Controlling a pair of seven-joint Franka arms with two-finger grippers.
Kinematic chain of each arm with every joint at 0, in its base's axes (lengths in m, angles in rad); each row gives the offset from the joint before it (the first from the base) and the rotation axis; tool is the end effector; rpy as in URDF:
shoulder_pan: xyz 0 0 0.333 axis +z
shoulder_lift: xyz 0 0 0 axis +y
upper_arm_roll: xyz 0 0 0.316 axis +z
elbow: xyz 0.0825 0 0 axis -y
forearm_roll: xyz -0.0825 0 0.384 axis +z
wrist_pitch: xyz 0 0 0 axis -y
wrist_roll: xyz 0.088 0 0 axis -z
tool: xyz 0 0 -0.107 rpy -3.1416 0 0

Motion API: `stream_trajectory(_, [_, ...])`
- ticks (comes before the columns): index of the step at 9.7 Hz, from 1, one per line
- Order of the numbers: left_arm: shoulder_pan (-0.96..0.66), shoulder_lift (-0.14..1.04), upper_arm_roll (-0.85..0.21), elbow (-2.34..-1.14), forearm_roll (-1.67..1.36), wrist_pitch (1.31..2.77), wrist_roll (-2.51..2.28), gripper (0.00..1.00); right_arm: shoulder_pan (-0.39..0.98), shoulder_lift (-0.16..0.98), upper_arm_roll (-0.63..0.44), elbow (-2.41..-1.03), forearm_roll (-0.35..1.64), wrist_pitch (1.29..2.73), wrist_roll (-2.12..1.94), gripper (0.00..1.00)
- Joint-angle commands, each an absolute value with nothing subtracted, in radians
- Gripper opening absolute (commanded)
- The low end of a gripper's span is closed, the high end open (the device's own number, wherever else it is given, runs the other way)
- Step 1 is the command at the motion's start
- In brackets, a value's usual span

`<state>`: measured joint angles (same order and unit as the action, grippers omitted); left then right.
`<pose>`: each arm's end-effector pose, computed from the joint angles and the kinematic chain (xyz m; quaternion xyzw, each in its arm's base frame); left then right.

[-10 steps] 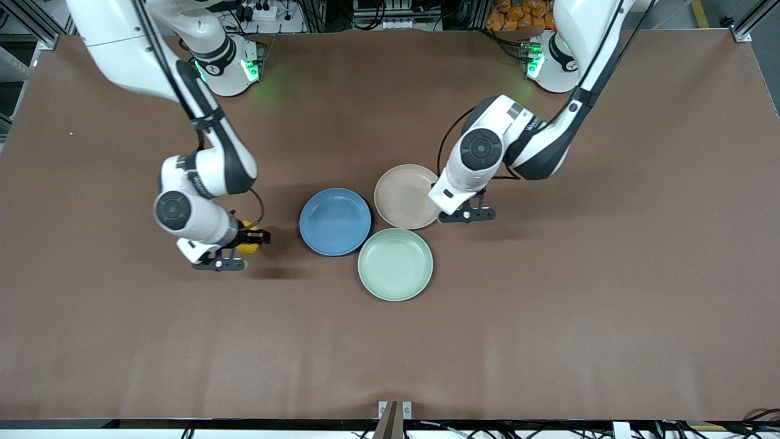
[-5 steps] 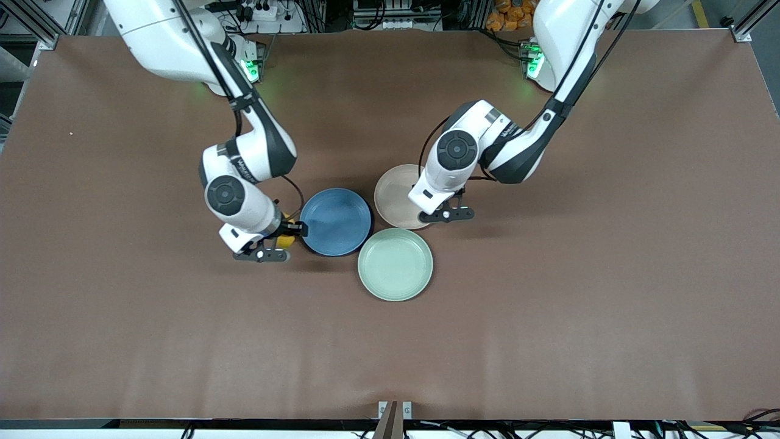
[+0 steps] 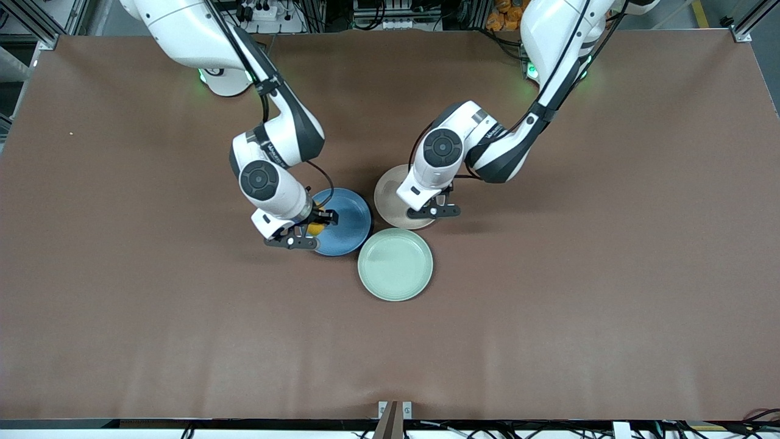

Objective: Place lemon and lettuce in plates
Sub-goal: 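Carry the lettuce to the beige plate while the right gripper carries the lemon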

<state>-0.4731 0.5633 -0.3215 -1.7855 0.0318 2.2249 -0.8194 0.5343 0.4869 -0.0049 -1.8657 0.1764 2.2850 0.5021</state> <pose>0.4644 -0.4498 0.2446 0.9959 0.0213 -0.0860 0.0167 0.5435 0.3229 0.2492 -0.9964 0.0461 0.0605 0.0386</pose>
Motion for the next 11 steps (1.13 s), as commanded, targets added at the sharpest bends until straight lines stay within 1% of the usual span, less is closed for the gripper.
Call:
stream_trajectory(1, [-0.500,0.583,-0.318,-1.767,0.023,2.229,-0.863,0.00,0.567,0.506,-0.012,-1.852,0.195,2.286,0.532,0.40])
stream_trajectory(2, [-0.512,0.584,-0.316,-1.767,0.023,2.229,-0.870,0.00,0.578,0.514,-0.012,-1.852,0.195,2.298,0.534,0.40])
stream_trajectory(3, [-0.511,0.584,-0.316,-1.766,0.026,2.229,-0.868,0.44,0.586,0.521,-0.012,-1.852,0.195,2.304,0.534,0.40])
stream_trajectory(4, [-0.506,0.583,-0.316,-1.764,0.025,2.229,-0.870,0.95,0.595,0.534,-0.012,-1.853,0.195,2.324,0.534,0.40])
stream_trajectory(5, [-0.502,0.577,-0.316,-1.753,0.023,2.229,-0.876,1.00,0.601,0.551,-0.012,-1.853,0.195,2.350,0.534,0.40])
stream_trajectory(7, [-0.497,0.572,-0.307,-1.732,0.028,2.227,-0.882,1.00,0.615,0.572,-0.012,-1.853,0.195,2.379,0.532,0.42])
stream_trajectory(11, [-0.437,0.561,-0.299,-1.713,0.050,2.220,-0.870,1.00,0.623,0.606,-0.014,-1.853,0.178,2.418,0.525,0.51])
